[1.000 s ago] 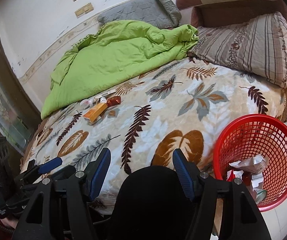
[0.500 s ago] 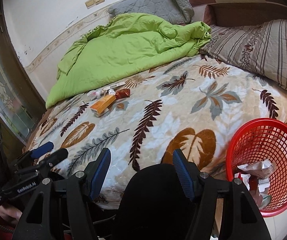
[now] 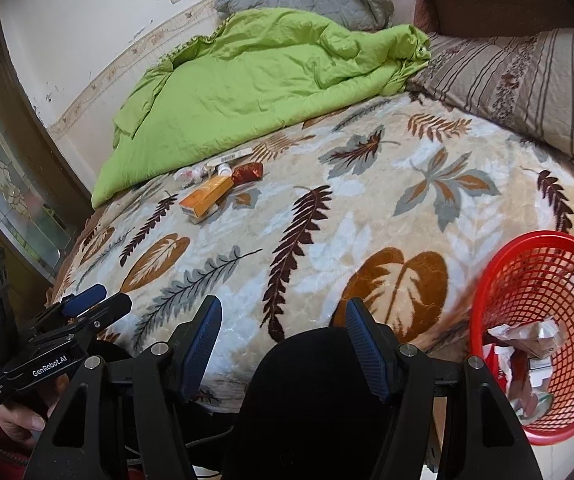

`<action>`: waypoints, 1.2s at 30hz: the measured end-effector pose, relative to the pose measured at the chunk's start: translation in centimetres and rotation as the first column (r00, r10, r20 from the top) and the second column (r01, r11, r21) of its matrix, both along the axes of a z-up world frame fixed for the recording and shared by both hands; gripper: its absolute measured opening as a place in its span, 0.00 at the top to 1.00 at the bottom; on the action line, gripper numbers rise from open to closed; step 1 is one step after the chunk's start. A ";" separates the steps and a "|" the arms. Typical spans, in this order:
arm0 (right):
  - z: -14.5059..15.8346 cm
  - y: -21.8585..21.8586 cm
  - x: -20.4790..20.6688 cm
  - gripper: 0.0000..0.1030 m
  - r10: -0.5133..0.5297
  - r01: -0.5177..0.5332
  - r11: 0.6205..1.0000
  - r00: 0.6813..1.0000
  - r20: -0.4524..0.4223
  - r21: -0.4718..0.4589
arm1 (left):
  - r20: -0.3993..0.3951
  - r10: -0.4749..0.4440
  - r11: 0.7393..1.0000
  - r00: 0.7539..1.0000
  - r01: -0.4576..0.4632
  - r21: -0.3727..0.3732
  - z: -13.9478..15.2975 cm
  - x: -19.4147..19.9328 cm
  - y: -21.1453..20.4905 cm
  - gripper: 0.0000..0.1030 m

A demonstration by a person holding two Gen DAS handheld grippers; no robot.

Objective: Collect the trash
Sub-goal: 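Move both open tools back over the trash on the bed, then grasp the orange medicine box with the left tool while the right tool grasps the blue packet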

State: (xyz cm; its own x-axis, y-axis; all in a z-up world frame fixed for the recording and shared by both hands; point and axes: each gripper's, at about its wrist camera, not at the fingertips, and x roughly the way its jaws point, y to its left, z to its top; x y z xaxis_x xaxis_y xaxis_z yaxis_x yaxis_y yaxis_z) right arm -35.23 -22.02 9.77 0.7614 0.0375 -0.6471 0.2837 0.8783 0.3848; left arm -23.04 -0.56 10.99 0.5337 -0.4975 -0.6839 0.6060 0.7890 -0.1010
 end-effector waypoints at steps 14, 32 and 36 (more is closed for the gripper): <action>0.4 -0.4 7.7 0.33 0.089 -0.090 0.996 0.996 -0.026 -0.023 | -0.075 0.111 0.994 0.991 -0.111 0.007 -1.9 6.9 3.1 0.25; -3.6 -1.9 13.3 0.35 0.045 -0.046 0.996 0.999 0.020 0.075 | -0.024 0.094 0.989 0.995 -0.091 0.121 -2.1 21.6 -7.1 0.24; -3.7 -2.3 13.3 0.35 0.045 -0.048 0.993 0.998 0.033 0.108 | -0.033 0.111 0.969 0.993 -0.101 0.227 -4.7 24.2 -10.3 0.24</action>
